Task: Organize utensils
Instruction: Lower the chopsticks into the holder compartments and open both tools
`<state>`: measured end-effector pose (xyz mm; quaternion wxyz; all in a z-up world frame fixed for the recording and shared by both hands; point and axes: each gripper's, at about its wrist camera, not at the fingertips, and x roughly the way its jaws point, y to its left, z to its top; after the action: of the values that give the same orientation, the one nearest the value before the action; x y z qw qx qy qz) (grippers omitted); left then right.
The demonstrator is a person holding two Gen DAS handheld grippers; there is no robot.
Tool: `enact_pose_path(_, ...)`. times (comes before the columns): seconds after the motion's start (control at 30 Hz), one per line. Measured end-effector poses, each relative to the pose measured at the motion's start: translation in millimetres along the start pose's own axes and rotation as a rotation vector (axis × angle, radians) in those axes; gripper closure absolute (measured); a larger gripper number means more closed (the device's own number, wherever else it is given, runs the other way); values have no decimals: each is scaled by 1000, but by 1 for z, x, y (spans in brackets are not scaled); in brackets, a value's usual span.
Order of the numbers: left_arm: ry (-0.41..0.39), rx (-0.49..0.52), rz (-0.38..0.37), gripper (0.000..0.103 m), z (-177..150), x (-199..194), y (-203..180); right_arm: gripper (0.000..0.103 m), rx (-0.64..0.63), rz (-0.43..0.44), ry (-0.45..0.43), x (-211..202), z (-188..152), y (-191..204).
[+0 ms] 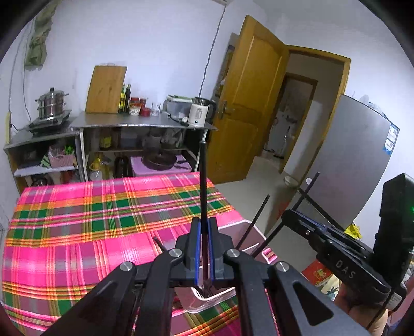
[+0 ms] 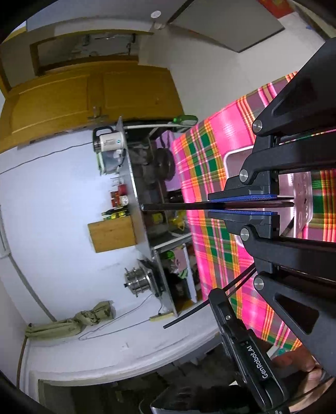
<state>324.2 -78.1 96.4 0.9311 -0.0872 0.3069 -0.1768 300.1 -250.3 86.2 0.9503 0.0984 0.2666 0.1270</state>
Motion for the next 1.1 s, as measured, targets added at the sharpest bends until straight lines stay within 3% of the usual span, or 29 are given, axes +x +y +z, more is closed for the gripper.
enact_pose_path(0.53,84,-29,17,96,-37,29,16,97,20,-18,135,43,-38,-17)
enact_pose_path(0.73,44,-29,14,88,-36,6,16,78,18,-6,77,19,-36,-14)
enact_pose_path(1.1,-12,-28,71,88,-58,-47,12,76,-30,-15,17,-31,-55,10)
